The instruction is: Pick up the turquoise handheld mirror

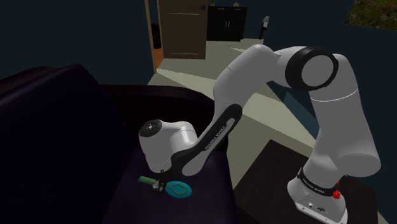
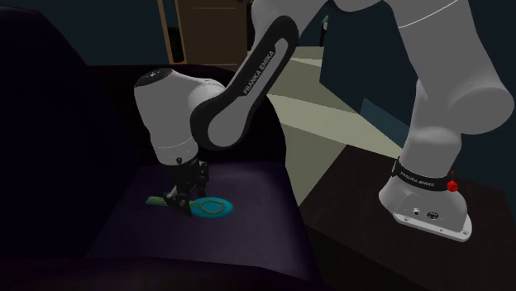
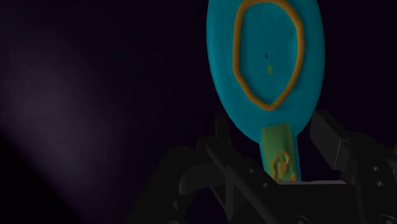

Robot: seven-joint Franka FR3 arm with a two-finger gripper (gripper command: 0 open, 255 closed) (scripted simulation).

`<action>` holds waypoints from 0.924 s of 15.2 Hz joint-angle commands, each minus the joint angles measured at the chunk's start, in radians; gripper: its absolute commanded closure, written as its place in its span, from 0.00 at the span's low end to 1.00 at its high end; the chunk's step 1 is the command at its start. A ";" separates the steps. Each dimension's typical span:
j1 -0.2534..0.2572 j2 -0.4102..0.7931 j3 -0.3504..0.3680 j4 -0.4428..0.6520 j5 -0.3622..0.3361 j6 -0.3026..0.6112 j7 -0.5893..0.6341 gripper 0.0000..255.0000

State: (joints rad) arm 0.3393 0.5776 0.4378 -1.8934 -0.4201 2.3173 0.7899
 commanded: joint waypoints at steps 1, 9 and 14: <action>-0.005 -0.016 0.007 0.000 0.010 -0.015 -0.007 1.00; -0.027 -0.090 0.038 0.005 0.056 -0.087 -0.040 1.00; -0.035 -0.117 0.049 0.011 0.074 -0.117 -0.052 1.00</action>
